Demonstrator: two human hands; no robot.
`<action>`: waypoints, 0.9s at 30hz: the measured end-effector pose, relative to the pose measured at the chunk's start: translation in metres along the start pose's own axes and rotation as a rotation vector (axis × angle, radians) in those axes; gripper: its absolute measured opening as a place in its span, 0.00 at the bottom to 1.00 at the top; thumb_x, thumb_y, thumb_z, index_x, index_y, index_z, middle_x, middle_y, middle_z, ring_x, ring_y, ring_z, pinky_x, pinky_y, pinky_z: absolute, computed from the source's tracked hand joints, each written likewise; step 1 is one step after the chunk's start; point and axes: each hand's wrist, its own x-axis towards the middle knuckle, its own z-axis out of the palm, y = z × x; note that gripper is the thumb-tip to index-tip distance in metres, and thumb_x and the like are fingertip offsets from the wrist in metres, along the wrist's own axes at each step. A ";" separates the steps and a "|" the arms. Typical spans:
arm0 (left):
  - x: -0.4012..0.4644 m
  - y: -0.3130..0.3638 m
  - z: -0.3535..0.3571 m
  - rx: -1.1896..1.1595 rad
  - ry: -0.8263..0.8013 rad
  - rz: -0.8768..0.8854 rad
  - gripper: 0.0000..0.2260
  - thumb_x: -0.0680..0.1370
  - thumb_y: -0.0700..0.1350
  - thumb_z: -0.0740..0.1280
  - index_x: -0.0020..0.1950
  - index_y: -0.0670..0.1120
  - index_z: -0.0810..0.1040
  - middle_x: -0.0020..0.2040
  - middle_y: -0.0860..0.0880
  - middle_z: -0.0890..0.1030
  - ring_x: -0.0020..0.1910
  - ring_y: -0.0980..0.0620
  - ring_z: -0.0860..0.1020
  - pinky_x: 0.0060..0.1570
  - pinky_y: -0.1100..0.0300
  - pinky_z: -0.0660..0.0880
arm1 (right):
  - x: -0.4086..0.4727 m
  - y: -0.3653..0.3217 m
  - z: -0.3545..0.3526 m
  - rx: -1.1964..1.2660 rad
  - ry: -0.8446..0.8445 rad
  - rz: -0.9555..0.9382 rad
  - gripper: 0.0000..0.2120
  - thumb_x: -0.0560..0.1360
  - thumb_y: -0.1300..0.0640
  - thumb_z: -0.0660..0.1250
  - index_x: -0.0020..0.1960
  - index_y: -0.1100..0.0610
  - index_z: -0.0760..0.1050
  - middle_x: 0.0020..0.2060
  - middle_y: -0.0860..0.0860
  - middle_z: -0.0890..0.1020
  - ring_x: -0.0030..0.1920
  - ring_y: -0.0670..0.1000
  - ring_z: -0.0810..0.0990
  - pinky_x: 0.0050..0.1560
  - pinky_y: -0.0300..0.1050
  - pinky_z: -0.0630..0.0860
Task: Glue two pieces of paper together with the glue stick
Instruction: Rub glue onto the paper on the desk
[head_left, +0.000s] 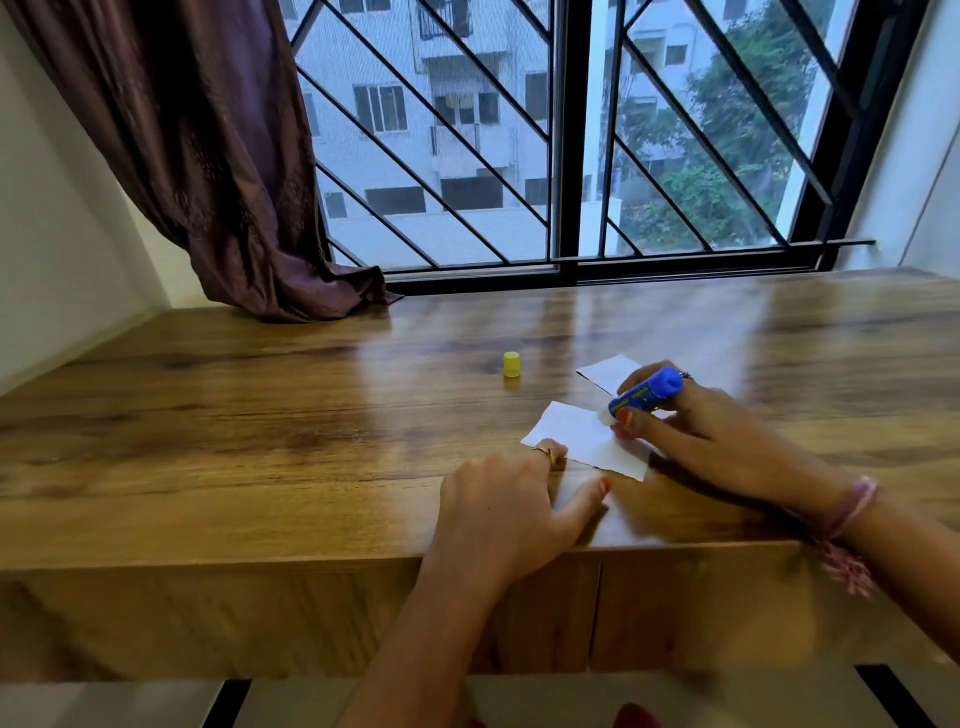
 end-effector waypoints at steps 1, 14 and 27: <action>0.001 0.000 0.000 -0.008 -0.010 -0.021 0.28 0.73 0.71 0.52 0.65 0.57 0.73 0.50 0.51 0.82 0.49 0.47 0.80 0.37 0.56 0.66 | -0.001 -0.002 0.002 -0.028 0.007 -0.011 0.06 0.76 0.43 0.61 0.50 0.42 0.74 0.49 0.44 0.80 0.38 0.47 0.82 0.49 0.48 0.76; 0.024 -0.022 -0.002 -0.012 -0.236 -0.100 0.29 0.69 0.74 0.56 0.64 0.61 0.71 0.53 0.51 0.81 0.53 0.48 0.78 0.42 0.55 0.68 | -0.006 -0.009 0.006 0.689 0.072 0.200 0.09 0.72 0.49 0.65 0.45 0.50 0.82 0.44 0.56 0.85 0.46 0.54 0.85 0.49 0.47 0.80; 0.025 -0.043 -0.003 -0.101 -0.179 0.009 0.23 0.72 0.72 0.56 0.61 0.64 0.75 0.28 0.58 0.66 0.34 0.57 0.68 0.35 0.58 0.67 | 0.023 0.017 -0.002 0.497 0.067 0.249 0.06 0.77 0.64 0.61 0.49 0.58 0.77 0.28 0.51 0.81 0.27 0.48 0.77 0.25 0.37 0.73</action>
